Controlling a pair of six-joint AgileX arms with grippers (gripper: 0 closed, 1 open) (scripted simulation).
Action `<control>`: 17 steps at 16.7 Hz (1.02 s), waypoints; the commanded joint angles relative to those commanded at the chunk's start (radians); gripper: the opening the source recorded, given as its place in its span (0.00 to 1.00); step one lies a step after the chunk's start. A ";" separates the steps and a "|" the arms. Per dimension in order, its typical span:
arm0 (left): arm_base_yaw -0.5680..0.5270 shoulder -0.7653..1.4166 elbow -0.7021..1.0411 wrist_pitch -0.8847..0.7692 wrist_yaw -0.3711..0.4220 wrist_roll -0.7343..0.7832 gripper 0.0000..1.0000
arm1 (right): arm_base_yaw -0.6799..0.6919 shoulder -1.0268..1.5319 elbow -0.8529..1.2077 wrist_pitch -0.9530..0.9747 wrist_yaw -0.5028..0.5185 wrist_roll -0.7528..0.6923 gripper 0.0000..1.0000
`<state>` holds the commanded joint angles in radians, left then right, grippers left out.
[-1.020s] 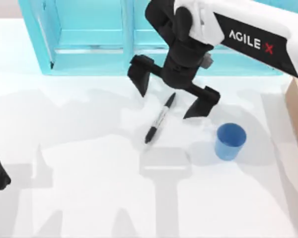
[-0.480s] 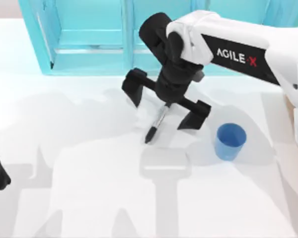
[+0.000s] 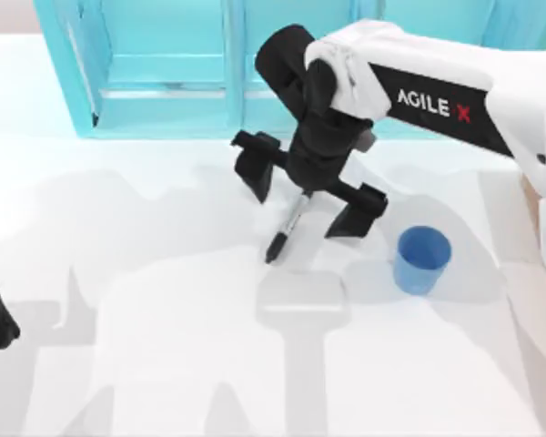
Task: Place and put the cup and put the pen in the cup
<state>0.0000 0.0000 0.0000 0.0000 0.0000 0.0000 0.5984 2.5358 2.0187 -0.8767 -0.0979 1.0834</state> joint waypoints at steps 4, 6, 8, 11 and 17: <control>0.000 0.000 0.000 0.000 0.000 0.000 1.00 | 0.000 0.000 0.000 0.000 0.000 0.000 0.25; 0.000 0.000 0.000 0.000 0.000 0.000 1.00 | 0.000 0.000 0.000 0.000 0.000 0.000 0.10; 0.000 0.000 0.000 0.000 0.000 0.000 1.00 | 0.000 0.000 0.000 0.000 0.000 0.000 0.00; 0.000 0.000 0.000 0.000 0.000 0.000 1.00 | 0.000 0.000 0.000 0.000 0.000 0.000 0.00; 0.000 0.000 0.000 0.000 0.000 0.000 1.00 | -0.008 -0.090 -0.022 -0.079 0.036 -0.037 0.00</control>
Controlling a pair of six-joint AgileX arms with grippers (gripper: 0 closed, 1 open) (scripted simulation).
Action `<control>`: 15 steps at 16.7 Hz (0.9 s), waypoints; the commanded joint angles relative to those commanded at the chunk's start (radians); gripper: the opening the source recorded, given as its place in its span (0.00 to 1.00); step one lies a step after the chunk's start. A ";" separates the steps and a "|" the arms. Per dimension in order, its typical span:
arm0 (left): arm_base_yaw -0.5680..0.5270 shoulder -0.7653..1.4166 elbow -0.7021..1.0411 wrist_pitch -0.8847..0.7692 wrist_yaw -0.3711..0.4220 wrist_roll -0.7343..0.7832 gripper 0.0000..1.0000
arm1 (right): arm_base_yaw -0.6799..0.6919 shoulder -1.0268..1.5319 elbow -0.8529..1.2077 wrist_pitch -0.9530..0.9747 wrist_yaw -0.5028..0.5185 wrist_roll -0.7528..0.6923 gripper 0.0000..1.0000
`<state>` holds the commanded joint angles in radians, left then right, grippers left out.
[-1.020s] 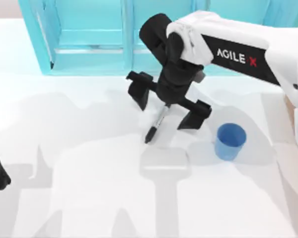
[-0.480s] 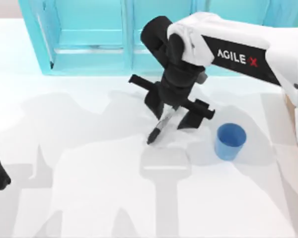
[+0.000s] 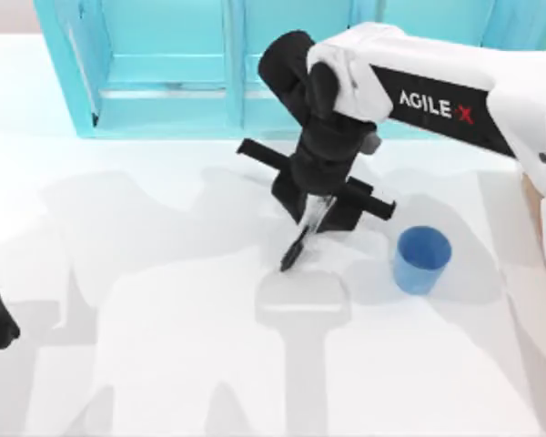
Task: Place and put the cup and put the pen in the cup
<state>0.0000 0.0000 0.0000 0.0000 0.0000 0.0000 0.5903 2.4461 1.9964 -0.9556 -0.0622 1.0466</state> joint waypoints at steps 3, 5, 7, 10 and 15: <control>0.000 0.000 0.000 0.000 0.000 0.000 1.00 | 0.027 -0.068 -0.042 -0.017 0.002 0.015 0.00; 0.000 0.000 0.000 0.000 0.000 0.000 1.00 | 0.053 -0.144 -0.093 -0.039 0.005 0.039 0.00; 0.000 0.000 0.000 0.000 0.000 0.000 1.00 | 0.082 -0.234 -0.152 -0.065 0.010 0.070 0.00; 0.000 0.000 0.000 0.000 0.000 0.000 1.00 | 0.121 -0.351 -0.232 -0.105 0.018 0.114 0.00; 0.000 0.000 0.000 0.000 0.000 0.000 1.00 | 0.140 -0.404 -0.272 -0.125 0.019 0.135 0.00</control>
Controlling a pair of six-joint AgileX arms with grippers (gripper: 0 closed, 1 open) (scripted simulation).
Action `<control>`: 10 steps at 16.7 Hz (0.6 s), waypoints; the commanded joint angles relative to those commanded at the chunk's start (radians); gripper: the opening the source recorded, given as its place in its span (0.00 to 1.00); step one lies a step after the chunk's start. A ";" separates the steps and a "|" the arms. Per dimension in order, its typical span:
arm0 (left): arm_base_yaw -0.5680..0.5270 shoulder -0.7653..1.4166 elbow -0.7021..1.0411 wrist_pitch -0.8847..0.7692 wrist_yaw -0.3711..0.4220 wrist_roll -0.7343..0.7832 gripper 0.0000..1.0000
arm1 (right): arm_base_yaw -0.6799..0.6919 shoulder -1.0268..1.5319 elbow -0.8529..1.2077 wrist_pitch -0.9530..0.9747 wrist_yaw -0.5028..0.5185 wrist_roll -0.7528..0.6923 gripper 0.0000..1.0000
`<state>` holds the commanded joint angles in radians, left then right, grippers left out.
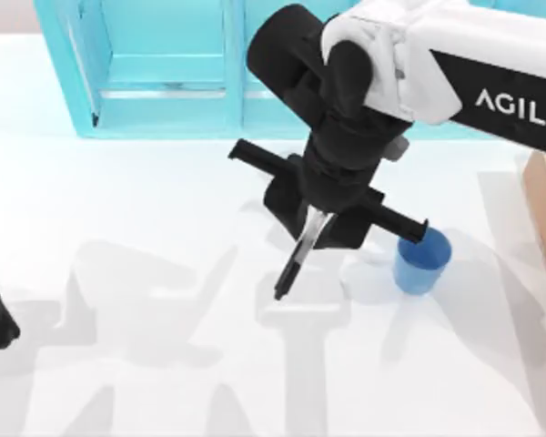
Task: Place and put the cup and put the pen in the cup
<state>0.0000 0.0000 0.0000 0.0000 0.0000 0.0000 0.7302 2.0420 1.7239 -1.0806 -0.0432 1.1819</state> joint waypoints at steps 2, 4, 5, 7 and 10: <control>0.000 0.000 0.000 0.000 0.000 0.000 1.00 | -0.005 0.004 0.004 0.002 -0.001 0.000 0.00; 0.000 0.000 0.000 0.000 0.000 0.000 1.00 | 0.006 -0.011 -0.004 0.033 0.028 -0.030 0.00; 0.000 0.000 0.000 0.000 0.000 0.000 1.00 | 0.017 -0.024 -0.013 0.064 0.058 -0.061 0.00; 0.000 0.000 0.000 0.000 0.000 0.000 1.00 | 0.049 -0.057 -0.044 0.159 0.147 -0.152 0.00; 0.000 0.000 0.000 0.000 0.000 0.000 1.00 | 0.110 -0.117 -0.123 0.379 0.338 -0.345 0.00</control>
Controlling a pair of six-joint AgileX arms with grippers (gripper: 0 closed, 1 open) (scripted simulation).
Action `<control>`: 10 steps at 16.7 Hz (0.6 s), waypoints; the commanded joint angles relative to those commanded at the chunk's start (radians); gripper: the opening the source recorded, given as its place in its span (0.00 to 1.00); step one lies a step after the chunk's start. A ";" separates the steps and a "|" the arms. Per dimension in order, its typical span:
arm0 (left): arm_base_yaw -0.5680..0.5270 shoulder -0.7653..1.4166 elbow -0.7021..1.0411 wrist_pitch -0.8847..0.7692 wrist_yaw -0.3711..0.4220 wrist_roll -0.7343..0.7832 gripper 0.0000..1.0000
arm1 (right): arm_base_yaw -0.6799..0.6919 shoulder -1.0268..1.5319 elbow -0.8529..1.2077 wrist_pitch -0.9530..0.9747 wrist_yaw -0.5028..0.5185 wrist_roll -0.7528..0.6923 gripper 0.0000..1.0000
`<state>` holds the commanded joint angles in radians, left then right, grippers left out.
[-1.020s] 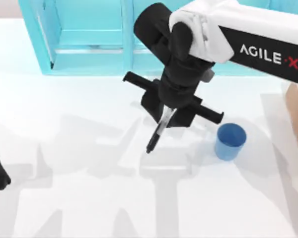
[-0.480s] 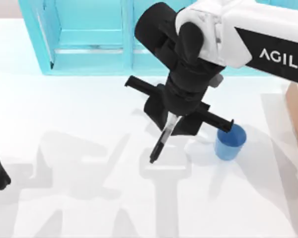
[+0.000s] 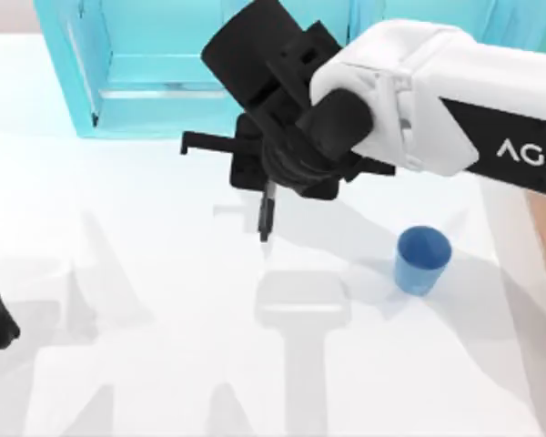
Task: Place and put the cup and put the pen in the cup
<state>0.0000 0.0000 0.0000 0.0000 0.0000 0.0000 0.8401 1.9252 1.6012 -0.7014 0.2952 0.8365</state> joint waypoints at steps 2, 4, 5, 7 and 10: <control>0.000 0.000 0.000 0.000 0.000 0.000 1.00 | 0.043 -0.047 -0.078 0.197 0.148 -0.151 0.00; 0.000 0.000 0.000 0.000 0.000 0.000 1.00 | 0.085 -0.097 -0.175 0.426 0.304 -0.309 0.00; 0.000 0.000 0.000 0.000 0.000 0.000 1.00 | 0.105 -0.123 -0.230 0.549 0.383 -0.386 0.00; 0.000 0.000 0.000 0.000 0.000 0.000 1.00 | 0.143 -0.173 -0.348 0.799 0.533 -0.530 0.00; 0.000 0.000 0.000 0.000 0.000 0.000 1.00 | 0.193 -0.238 -0.540 1.160 0.730 -0.706 0.00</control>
<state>0.0000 0.0000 0.0000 0.0000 0.0000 0.0000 1.0334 1.6872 1.0608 0.4583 1.0247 0.1303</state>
